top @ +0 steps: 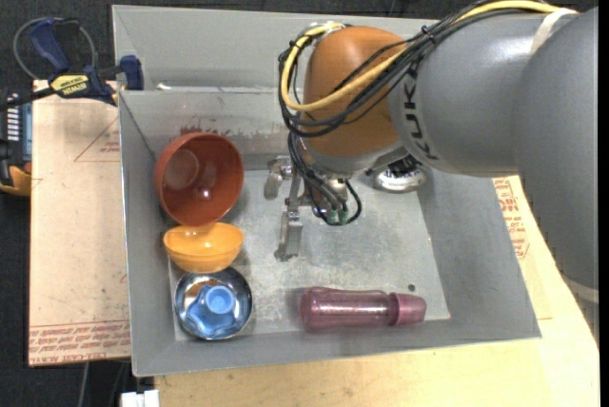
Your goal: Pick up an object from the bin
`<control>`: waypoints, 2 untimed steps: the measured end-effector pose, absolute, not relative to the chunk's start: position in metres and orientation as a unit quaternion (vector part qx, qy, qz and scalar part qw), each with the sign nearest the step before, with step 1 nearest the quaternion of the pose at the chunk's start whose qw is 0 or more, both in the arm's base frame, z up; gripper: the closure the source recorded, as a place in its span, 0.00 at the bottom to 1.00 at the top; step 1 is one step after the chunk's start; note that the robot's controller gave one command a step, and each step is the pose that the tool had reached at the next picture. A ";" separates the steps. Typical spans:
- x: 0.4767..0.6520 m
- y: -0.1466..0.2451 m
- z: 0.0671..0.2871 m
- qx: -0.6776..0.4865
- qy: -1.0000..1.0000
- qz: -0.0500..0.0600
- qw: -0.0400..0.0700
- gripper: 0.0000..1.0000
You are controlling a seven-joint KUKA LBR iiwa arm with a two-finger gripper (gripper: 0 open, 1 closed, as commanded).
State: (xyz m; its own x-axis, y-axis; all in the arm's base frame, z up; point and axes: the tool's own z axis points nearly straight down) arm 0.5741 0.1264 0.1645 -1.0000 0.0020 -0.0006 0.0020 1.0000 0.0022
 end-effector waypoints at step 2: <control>0.604 0.104 0.149 -0.024 1.000 0.001 0.005 0.00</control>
Offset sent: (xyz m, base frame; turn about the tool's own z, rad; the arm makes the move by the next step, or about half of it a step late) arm 0.0277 -0.0208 -0.0161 -0.0539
